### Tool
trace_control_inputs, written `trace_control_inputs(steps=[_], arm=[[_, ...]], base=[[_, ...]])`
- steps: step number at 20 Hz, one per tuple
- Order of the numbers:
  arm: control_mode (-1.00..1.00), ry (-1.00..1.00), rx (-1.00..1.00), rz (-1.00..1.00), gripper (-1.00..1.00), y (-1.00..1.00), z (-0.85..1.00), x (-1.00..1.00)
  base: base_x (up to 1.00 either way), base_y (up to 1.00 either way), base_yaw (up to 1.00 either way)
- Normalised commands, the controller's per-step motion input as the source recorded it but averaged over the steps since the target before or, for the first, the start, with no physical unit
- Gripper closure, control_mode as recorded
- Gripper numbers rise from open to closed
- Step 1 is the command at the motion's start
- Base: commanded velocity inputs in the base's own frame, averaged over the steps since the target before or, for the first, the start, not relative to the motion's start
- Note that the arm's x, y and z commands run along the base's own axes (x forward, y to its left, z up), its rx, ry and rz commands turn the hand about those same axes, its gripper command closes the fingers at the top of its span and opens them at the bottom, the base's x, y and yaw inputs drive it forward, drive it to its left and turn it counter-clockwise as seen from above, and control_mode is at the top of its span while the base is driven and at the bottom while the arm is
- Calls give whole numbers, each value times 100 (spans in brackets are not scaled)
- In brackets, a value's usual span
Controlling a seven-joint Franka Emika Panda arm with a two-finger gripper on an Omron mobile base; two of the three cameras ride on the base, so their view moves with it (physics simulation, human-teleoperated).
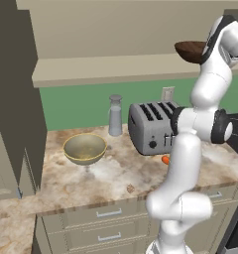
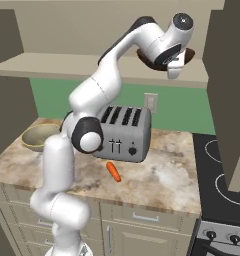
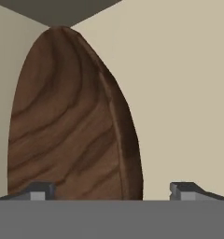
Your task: Pick both bowls and place them on the counter. Then place the carrot in one bowl and place the sugar cube in the other bowl.
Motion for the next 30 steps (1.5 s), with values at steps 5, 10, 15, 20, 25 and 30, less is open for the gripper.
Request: trace_control_inputs(steps=[5,10,15,20,25,30], arm=[[-100,2,0,0,100,-9,0,-5],[-100,7,0,0,100,-3,-9,-28],[-100,8,0,0,100,14,-17,-42],[-100,1,0,0,100,32,-11,-35],[-100,0,0,0,100,31,0,-51],[-100,-3,0,0,100,22,-2,-73]], base=[[0,0,0],[0,0,0],[0,0,0],[0,0,0],[0,0,0],[0,0,0]])
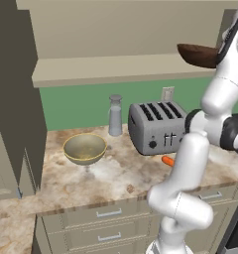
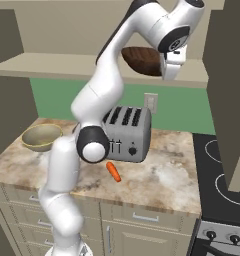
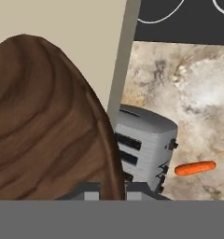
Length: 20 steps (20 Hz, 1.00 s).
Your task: Pick both bowls and place them on the counter. Then place the carrot in one bowl and place the sugar cube in the other bowl.
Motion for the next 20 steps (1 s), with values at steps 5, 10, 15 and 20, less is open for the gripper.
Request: trace_control_inputs(steps=[5,10,15,20], arm=[[-100,-8,0,0,100,26,-11,-78],[-100,-14,0,0,100,42,-25,-76],[-100,-21,0,0,100,51,-30,-67],[-100,-20,-1,-1,100,52,-33,-58]], base=[[0,0,0],[0,0,0],[0,0,0],[0,0,0]])
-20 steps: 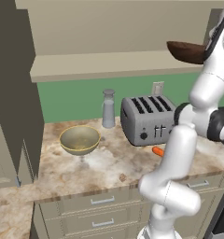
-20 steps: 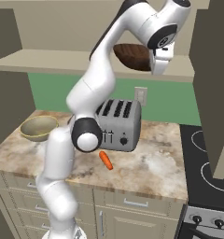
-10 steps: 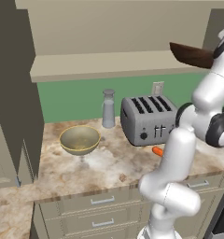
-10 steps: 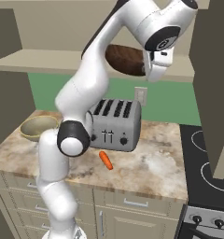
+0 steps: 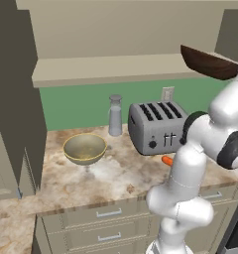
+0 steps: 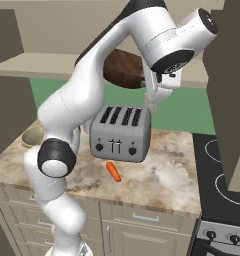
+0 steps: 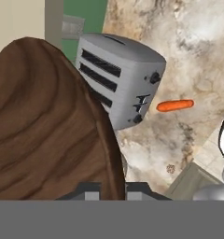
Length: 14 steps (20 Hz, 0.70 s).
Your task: Pick both bowls and place them on the counter. Then place the carrot in one bowl and place the sugar cube in the other bowl.
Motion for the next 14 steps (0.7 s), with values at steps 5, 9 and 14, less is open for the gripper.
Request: trace_control_inputs(steps=[5,9,14], arm=[[-100,-14,-9,-4,100,56,-33,-51],[-100,-15,-15,-3,100,51,-28,-46],[-100,-14,-19,0,100,38,-25,-41]], base=[[0,0,0],[0,0,0],[0,0,0]])
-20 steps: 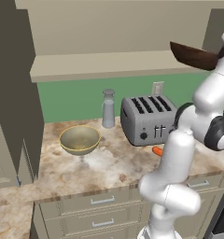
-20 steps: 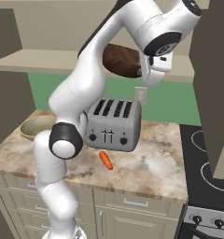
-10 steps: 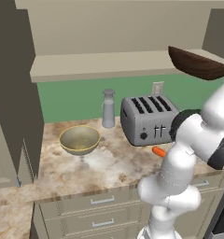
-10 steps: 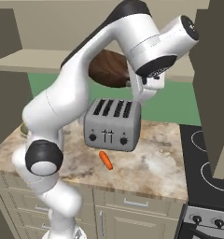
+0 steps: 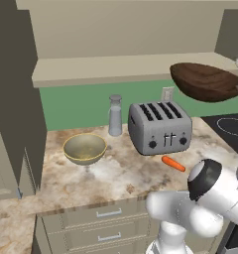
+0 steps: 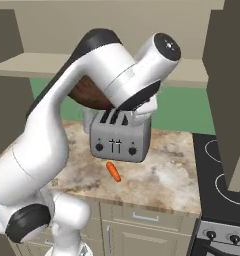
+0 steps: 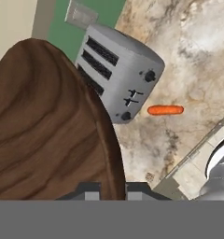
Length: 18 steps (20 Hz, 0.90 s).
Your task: Pick both bowls and place them on the counter. Then place the carrot in one bowl and place the sugar cube in the other bowl.
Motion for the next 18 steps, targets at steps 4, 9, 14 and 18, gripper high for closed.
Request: trace_control_inputs(steps=[4,9,14,18], arm=[[-100,-9,-23,-2,100,27,-39,-27],[-100,-10,-21,-2,100,15,-49,-10],[-100,-5,-6,-6,100,-2,-38,-2],[-100,0,0,-10,100,-9,-36,0]], base=[[0,0,0],[0,0,0],[0,0,0],[0,0,0]])
